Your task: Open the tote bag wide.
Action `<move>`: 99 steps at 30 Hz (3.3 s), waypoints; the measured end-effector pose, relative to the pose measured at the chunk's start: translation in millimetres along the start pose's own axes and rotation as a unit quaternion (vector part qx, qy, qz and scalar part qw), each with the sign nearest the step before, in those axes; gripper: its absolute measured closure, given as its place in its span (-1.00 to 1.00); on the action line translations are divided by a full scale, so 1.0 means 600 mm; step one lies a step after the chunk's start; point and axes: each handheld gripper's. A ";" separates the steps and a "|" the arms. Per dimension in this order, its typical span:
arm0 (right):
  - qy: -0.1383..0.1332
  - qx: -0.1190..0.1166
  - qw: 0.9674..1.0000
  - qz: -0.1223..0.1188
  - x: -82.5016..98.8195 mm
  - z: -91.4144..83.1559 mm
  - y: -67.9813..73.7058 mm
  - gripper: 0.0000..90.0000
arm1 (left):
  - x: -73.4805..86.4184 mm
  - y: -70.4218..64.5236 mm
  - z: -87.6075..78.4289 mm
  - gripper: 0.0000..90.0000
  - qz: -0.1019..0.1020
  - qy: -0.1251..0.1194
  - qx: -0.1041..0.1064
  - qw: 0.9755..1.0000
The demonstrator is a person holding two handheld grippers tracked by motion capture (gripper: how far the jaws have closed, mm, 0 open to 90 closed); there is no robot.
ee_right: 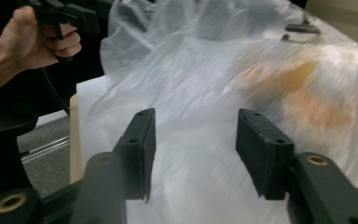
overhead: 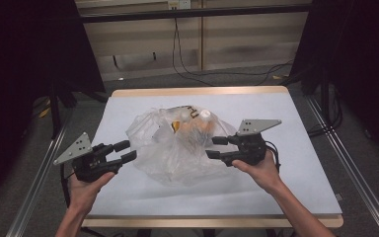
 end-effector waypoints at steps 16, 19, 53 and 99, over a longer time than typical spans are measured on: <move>-0.006 0.001 1.000 -0.015 -0.027 0.020 -0.008 -0.08 | -0.021 0.009 0.059 -0.18 0.023 0.006 -0.002 1.000; 0.010 -0.003 1.000 -0.017 -0.015 0.044 0.009 -0.16 | -0.004 0.020 0.083 -0.20 0.013 0.039 0.004 0.999; -0.048 0.020 0.999 -0.004 -0.045 0.000 -0.039 1.00 | -0.025 0.013 0.054 1.00 0.022 -0.003 0.038 0.999; 0.028 0.005 0.999 -0.037 0.012 0.036 0.025 0.31 | -0.061 0.004 0.073 1.00 0.025 -0.032 0.063 0.997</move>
Point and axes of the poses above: each handheld gripper's, and its own axes: z roughly forward along the jaws, x roughly out of its underside, y roughly to its left, and after that the axes turned 9 degrees about -y, right-handed
